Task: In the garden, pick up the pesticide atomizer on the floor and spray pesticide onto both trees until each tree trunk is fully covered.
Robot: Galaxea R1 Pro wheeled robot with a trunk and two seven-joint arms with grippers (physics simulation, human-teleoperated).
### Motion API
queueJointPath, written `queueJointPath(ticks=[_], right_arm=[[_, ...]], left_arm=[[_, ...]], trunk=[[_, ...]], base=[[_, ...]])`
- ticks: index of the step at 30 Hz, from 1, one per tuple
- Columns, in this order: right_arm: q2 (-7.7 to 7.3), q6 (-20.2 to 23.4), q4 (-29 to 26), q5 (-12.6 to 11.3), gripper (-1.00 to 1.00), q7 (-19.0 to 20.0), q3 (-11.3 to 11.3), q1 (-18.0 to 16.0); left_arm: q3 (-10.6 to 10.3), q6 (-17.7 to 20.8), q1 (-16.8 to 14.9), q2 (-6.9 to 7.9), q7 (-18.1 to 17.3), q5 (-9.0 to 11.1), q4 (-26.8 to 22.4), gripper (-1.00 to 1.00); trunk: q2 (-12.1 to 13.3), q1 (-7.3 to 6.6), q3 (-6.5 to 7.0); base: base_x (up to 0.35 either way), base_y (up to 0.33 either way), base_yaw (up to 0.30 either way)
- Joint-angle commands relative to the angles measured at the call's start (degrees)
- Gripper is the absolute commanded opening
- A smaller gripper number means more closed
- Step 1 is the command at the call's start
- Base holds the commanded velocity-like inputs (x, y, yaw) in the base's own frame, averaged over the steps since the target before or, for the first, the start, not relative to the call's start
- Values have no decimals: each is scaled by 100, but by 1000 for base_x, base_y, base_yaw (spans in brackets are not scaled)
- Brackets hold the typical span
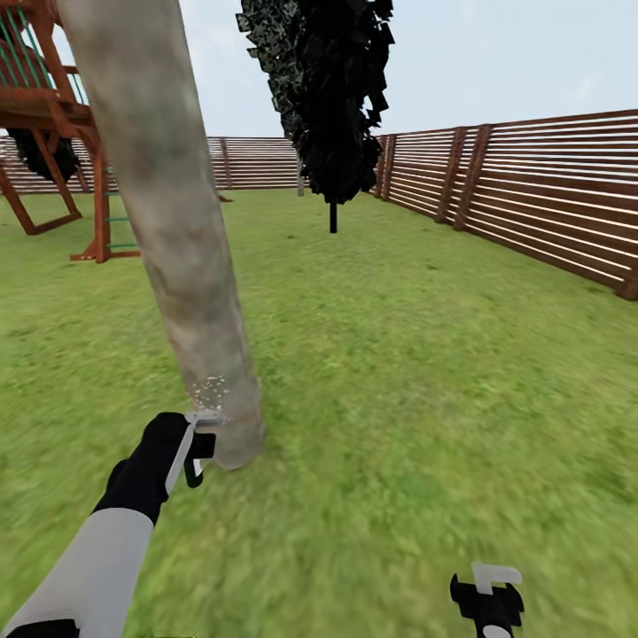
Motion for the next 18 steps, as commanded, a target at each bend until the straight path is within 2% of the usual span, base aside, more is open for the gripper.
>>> queueJointPath(ticks=[1, 5, 18], right_arm=[[-2, -20, 10, 60, 100, -18, -48, -4], [-2, -20, 2, 60, 100, -18, -49, -4], [-10, -20, 1, 60, 100, -20, -49, -4]], left_arm=[[6, 24, -5, -7, -26, -51, 1, -100], [6, 24, -5, -3, -26, -51, 28, -100], [15, 24, -5, -1, 123, -42, 39, -100]], trunk=[[-2, 0, -5], [-2, 0, -5], [-2, 0, -5]], base=[[90, -277, 275], [90, -277, 169], [90, -277, 5]])
